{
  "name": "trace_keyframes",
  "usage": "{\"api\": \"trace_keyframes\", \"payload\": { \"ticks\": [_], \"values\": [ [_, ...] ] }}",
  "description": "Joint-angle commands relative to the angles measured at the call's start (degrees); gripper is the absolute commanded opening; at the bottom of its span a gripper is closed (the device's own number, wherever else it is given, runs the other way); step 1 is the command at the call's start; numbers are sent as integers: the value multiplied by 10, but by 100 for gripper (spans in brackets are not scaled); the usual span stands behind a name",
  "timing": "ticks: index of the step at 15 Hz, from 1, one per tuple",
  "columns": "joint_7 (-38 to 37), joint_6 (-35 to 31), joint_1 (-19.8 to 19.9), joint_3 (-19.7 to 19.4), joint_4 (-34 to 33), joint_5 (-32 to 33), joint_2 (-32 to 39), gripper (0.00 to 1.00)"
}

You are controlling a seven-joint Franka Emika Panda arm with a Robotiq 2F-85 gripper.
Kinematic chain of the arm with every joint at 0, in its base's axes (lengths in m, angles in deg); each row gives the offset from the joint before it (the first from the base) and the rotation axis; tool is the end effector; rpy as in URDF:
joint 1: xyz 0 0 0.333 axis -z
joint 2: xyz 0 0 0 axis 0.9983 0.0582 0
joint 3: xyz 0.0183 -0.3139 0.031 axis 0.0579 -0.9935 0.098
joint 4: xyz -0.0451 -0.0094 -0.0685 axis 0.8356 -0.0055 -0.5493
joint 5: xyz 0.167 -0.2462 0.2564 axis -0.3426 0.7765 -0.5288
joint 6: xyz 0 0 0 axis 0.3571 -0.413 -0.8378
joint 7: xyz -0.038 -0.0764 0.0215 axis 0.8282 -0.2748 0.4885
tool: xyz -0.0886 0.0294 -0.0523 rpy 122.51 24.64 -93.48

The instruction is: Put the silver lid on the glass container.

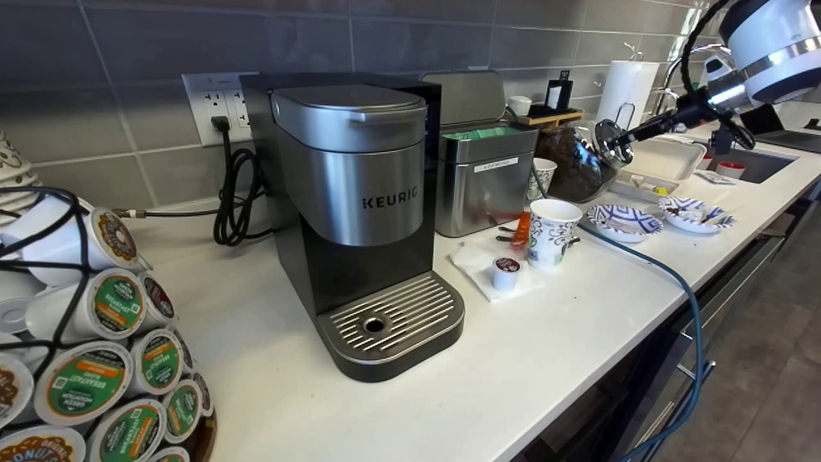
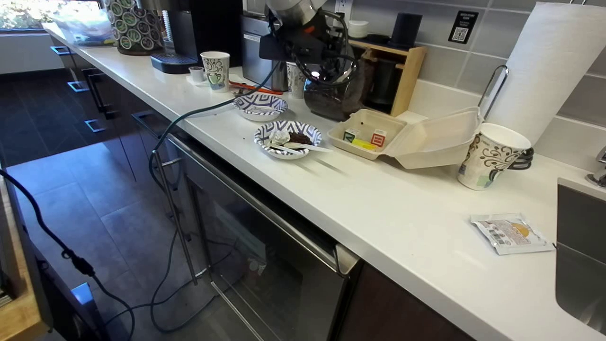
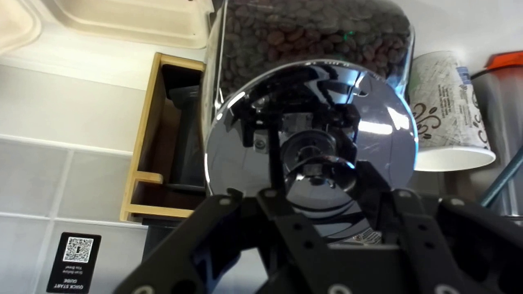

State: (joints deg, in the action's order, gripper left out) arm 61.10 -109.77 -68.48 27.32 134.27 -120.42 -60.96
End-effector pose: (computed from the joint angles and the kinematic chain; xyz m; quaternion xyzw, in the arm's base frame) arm 0.6096 -0.2944 0.3639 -0.8808 -0.1394 -0.4522 0.0130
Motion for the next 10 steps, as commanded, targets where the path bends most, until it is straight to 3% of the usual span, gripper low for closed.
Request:
{"api": "trace_keyframes", "payload": {
  "ticks": [1, 3, 4, 5, 8, 10],
  "values": [
    [21, -9, -5, 8, -1, -13, 0, 21],
    [15, -10, -7, 8, -1, -5, 2, 23],
    [14, -10, -7, 8, 0, -4, 2, 71],
    [11, -11, -8, 7, -1, -1, 4, 73],
    [9, -12, -10, 6, 1, -1, 2, 94],
    [3, -13, -10, 3, 6, 2, -3, 100]
  ]
}}
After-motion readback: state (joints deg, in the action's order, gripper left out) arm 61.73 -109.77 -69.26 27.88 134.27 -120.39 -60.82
